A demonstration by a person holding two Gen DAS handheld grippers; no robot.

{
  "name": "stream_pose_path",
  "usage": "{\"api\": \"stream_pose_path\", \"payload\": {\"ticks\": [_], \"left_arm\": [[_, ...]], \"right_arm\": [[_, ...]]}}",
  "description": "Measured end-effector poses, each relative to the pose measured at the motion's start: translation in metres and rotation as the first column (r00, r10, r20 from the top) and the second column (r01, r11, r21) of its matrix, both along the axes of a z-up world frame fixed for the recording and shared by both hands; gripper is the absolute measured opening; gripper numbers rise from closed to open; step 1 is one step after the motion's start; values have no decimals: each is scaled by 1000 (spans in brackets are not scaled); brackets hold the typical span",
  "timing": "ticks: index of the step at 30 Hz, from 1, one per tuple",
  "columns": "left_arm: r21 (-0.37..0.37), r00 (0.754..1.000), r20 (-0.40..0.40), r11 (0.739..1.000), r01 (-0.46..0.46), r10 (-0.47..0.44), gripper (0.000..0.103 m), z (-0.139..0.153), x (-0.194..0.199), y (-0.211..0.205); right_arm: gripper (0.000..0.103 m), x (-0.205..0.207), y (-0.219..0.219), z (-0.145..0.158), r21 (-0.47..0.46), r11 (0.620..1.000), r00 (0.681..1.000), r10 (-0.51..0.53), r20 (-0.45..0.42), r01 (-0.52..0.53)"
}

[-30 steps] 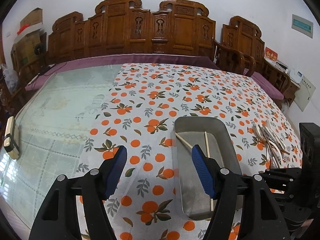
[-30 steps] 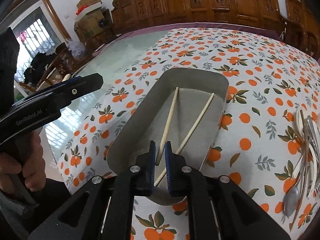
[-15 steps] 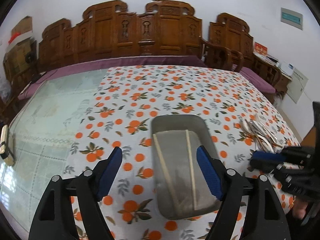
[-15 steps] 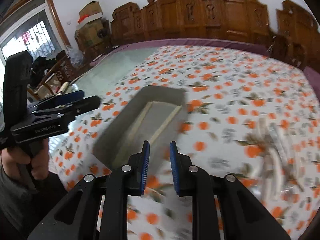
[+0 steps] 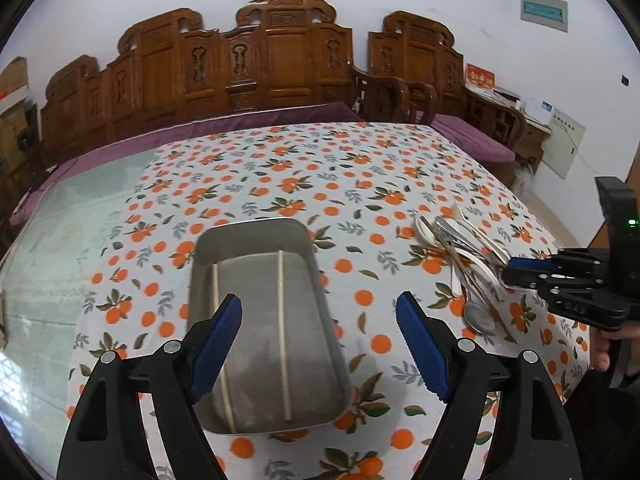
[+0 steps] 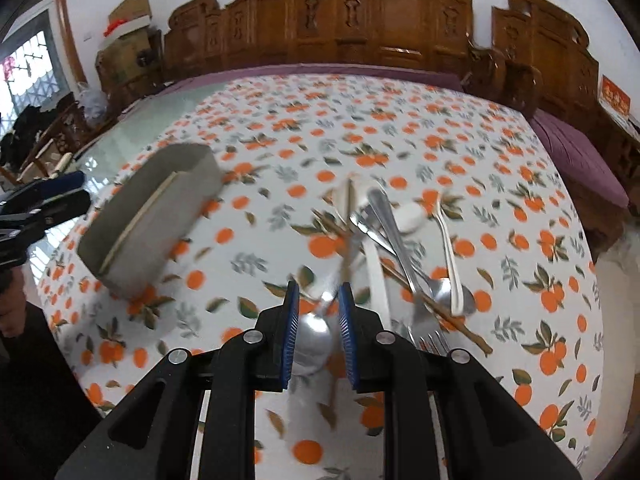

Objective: Organize utensils
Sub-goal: 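Return the right tool to the pile and grasp a brown chopstick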

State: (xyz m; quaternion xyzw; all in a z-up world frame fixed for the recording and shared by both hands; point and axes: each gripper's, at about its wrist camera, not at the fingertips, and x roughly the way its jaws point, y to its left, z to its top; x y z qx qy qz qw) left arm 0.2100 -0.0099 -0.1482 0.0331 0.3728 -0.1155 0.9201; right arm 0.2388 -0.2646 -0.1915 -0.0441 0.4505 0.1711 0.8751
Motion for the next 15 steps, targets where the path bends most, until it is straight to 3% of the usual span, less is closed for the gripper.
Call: {"api": "stream_pose_path", "payload": {"ticks": [5,15], "left_arm": [[16,1000,-14,1000,24,-23,76,-8,-3,-15],[32,999,-18,998,46,-45,76,-14,-8,-32]], "right_arm": [[22,10,-4,-26,6,1000,999,-24,-40,24],[19,28,-1,-45,-3,1000,996,-30,-84,30]]}}
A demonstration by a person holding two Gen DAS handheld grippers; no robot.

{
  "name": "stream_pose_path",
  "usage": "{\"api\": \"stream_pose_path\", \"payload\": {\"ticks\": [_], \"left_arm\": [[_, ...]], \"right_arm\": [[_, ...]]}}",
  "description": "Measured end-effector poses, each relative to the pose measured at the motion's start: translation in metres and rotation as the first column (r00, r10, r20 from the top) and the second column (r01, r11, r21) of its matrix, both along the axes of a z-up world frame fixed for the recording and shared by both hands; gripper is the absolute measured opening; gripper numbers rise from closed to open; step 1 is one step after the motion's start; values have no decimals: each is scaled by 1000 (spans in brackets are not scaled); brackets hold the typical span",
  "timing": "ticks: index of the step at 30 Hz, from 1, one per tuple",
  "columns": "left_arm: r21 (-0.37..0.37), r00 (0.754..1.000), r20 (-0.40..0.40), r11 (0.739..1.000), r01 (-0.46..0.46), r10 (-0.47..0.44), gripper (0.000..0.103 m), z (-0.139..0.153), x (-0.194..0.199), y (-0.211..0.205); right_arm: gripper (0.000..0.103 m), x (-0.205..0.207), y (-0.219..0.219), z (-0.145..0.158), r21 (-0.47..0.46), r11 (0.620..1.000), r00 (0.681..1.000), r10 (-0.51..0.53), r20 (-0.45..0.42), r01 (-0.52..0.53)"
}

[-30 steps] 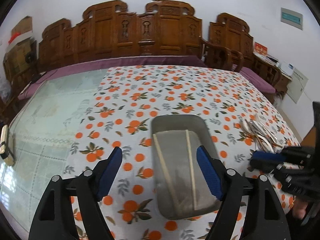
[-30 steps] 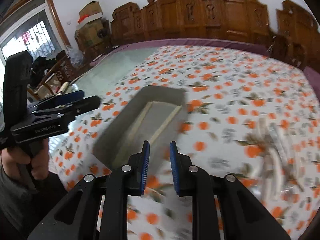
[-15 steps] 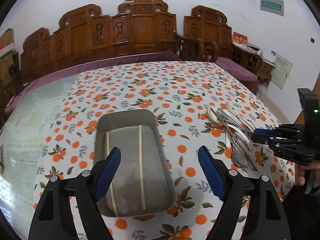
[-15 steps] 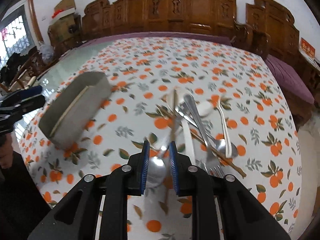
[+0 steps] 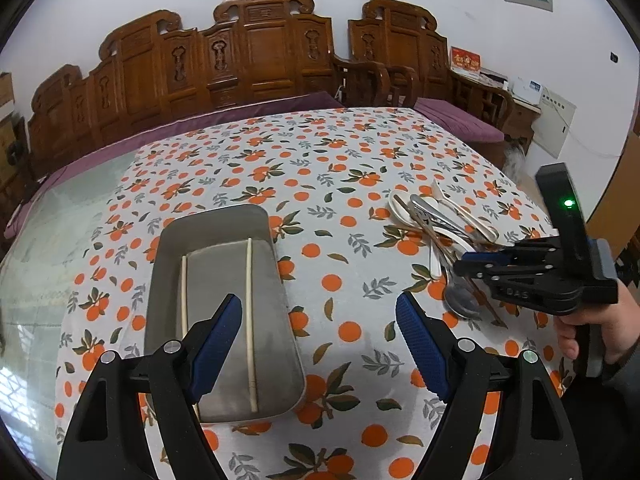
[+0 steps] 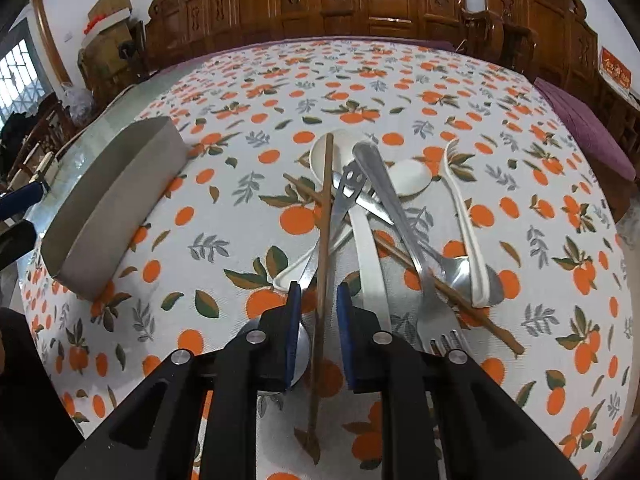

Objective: Organize utensils
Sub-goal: 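Return the right tool to the pile and grasp a brown chopstick, then grasp a metal spoon with the left tool while the right tool holds the brown chopstick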

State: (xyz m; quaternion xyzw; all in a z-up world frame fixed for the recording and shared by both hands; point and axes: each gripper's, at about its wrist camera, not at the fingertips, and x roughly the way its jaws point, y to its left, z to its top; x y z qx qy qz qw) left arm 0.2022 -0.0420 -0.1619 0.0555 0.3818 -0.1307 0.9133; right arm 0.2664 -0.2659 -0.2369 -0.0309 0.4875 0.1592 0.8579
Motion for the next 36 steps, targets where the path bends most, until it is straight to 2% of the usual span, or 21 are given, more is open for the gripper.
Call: {"api": "stream_pose_path", "payload": {"ticks": [2,4,7,13,20,30,36], "left_arm": [[4,1000,2,1000,2,-2,76,0,-1,-2],[6,1000,-1,1000,5,-5,76,-1,0,-4],[18,1000,-3,1000,7,-7,76,-2,0,-8],[61,1000,-12,998,20,-19,76,-6,1,-23],[67,997,-46,996,58,-55,76,-15,4,-57],[15,973,-213,995,94,-89,76,-60,26,-113],[-34,955,-289,997,65,-72,69,-78,36,-128]], "right_arm": [[19,2,2,-4,-37,999,1000,2,5,-2],[10,4,2,-7,-40,999,1000,4,-1,-4],[7,4,3,-10,-58,998,1000,9,-2,-9],[6,1,-7,4,23,1000,1000,12,21,-13],[6,-3,-42,35,107,992,991,-76,109,64],[6,-3,-73,42,126,985,980,-137,145,119],[6,-3,-77,43,145,981,978,-146,146,125]]}}
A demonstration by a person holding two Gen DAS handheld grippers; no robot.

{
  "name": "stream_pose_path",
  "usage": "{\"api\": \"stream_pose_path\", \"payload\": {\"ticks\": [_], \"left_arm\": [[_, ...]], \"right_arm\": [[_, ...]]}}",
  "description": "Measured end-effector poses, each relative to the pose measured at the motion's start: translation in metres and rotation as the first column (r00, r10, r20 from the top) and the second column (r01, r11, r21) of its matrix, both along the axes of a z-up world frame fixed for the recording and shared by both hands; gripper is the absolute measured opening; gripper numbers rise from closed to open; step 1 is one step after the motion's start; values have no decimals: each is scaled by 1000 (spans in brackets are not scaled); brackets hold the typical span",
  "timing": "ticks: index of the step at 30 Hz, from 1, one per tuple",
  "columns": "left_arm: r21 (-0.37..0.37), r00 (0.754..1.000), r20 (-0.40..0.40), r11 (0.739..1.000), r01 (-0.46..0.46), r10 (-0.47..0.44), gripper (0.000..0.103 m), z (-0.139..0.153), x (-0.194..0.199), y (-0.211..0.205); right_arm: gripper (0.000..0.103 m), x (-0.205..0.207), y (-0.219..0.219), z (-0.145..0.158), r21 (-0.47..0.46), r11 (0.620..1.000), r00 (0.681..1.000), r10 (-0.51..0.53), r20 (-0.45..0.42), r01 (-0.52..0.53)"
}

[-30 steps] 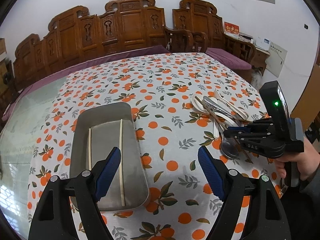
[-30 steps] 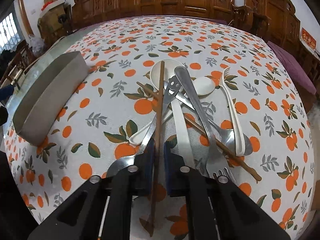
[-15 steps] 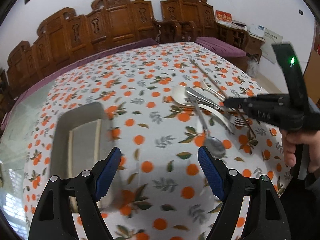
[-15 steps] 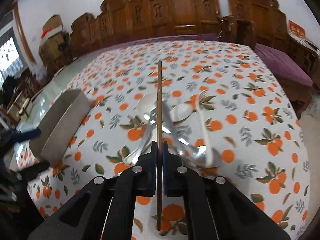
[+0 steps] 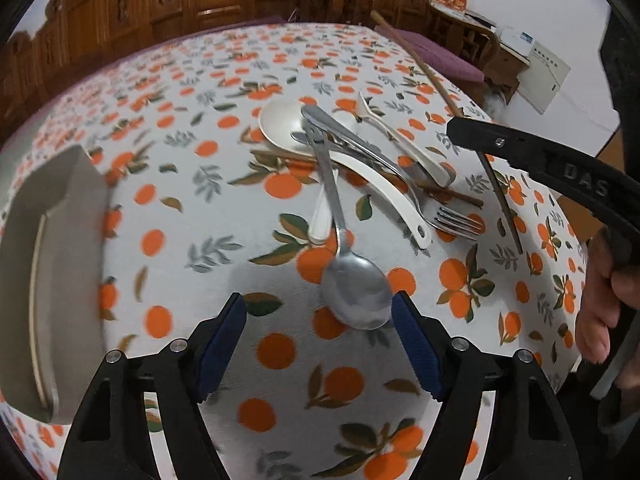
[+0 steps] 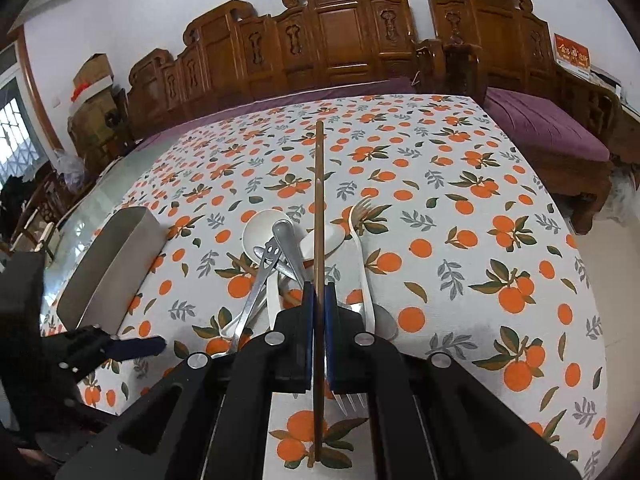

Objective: Organize utensils
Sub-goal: 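Grasp a metal spoon with the left tool while the right tool holds the brown chopstick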

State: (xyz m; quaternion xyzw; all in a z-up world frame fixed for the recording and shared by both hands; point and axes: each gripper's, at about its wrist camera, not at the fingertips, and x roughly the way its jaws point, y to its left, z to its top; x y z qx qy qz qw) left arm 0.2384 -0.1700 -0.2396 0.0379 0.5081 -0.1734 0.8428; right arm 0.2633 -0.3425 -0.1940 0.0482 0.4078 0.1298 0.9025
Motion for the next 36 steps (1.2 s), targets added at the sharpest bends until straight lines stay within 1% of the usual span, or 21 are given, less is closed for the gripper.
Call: {"api": "stream_pose_path", "payload": {"ticks": [4,7,9,11,15,17,18,23,28,29,30,31,36], "left_arm": [[-19,999,-37,999,-35,34,66,-8,7,-5],[-18,998,-36,999,-47,46,61,-8,9,-8],[2,998,-27,999,-54,54,55,-9,9,-12],[16,998,-19,998,-54,54,53,-8,7,-16],[35,999,-1,998,-49,49,28,-8,4,-20],[32,999,-3,998,-47,48,21,-7,3,-20],[41,999,3,998,-49,49,17,-6,3,-20],[42,999,18,998,-52,52,11,-3,0,-19],[19,997,40,998,-61,60,6,8,-4,-16],[13,997,42,998,-62,62,2,10,-4,-14],[-10,997,45,998,-60,60,2,13,-5,-11],[-17,997,43,998,-57,58,2,16,-5,-9],[-25,995,65,997,-76,77,1,28,-8,0]], "right_arm": [[6,0,0,0,8,1000,1000,0,1,0],[6,0,0,1,13,1000,1000,-2,2,2],[6,0,0,1,14,1000,1000,0,3,0],[6,0,1,1,15,1000,1000,1,4,-1],[6,-1,4,1,15,1000,1000,5,5,-5],[6,-1,5,1,15,1000,1000,7,5,-7],[6,-1,5,1,15,1000,1000,8,6,-8],[6,-1,4,1,14,1000,1000,9,6,-9],[6,0,4,1,16,1000,1000,7,7,-7],[6,0,4,1,17,1000,1000,8,6,-8],[6,0,5,1,17,1000,1000,10,6,-10],[6,0,6,1,17,1000,1000,14,7,-14],[6,0,9,2,16,1000,1000,22,6,-23]]}}
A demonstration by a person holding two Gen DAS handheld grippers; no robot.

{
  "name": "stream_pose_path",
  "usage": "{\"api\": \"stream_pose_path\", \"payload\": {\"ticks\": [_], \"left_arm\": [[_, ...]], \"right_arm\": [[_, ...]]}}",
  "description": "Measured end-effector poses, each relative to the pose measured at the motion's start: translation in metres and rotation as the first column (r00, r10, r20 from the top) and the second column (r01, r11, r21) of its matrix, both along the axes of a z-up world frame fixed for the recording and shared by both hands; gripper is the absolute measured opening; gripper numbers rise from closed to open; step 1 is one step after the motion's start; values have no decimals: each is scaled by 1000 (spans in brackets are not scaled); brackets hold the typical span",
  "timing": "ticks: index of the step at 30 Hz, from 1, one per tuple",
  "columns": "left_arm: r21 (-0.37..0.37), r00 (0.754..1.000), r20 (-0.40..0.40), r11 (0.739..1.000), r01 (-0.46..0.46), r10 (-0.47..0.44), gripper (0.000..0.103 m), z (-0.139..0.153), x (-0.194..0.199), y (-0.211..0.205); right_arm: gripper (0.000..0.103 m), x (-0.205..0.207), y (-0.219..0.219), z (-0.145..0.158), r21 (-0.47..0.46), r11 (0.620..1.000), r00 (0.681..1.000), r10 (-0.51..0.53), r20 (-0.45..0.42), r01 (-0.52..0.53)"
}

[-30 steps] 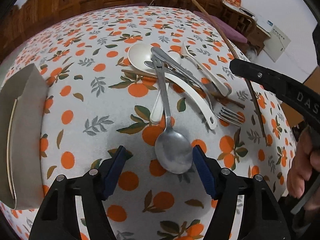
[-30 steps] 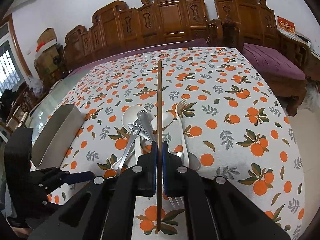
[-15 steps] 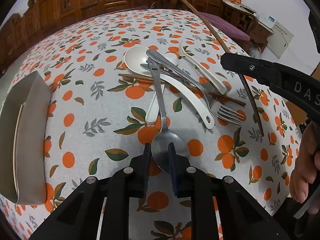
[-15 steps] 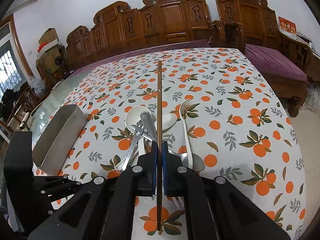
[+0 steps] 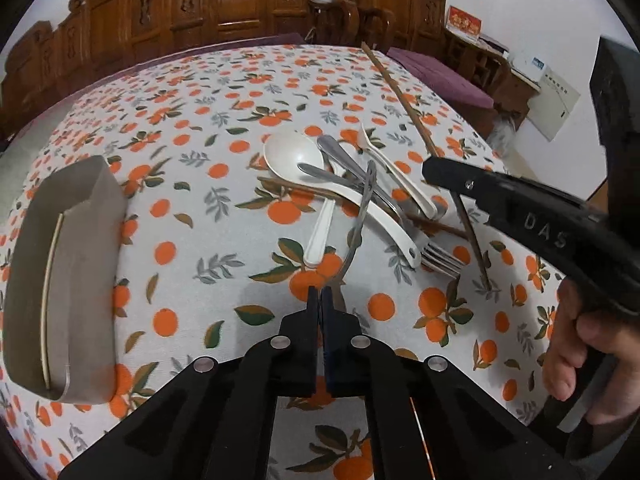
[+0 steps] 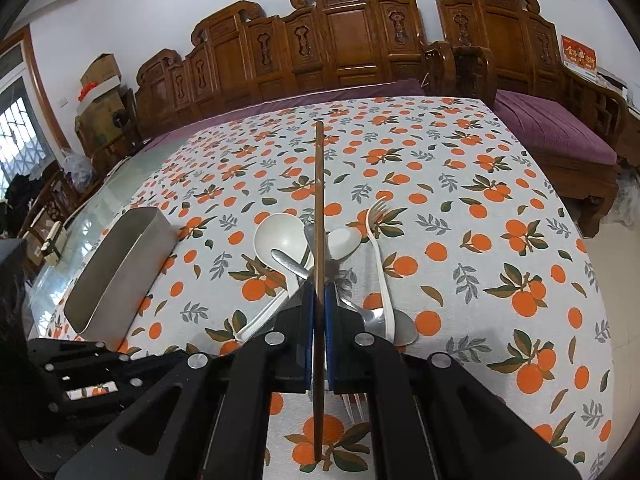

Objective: Organize utensils
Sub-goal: 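Grasp a metal spoon with the left tool while the right tool holds the brown chopstick, then carry the metal spoon into the grey tray with the left tool and release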

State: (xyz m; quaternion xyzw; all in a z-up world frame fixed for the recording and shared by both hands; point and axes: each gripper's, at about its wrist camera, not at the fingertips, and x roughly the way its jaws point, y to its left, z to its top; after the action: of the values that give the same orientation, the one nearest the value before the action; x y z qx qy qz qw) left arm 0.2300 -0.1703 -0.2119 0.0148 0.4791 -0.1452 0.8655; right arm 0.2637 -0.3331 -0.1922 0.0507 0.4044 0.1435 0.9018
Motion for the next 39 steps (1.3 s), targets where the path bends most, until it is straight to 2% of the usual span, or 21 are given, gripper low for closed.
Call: {"api": "stream_pose_path", "payload": {"ticks": [15,28,39], "left_arm": [[33,987,131,994,-100,94,1,47,3,68],[58,971,171,982,-177,165,1,68,-4,122],[85,953,184,962,-259,240,1,70,-15,174]], "right_arm": [[6,-4,37,6,30,996,997,81,-2,-81],[6,-18,85,20,23,983,983,184,24,-184],[6,-34,122,30,9,967,966,256,49,-256]]}}
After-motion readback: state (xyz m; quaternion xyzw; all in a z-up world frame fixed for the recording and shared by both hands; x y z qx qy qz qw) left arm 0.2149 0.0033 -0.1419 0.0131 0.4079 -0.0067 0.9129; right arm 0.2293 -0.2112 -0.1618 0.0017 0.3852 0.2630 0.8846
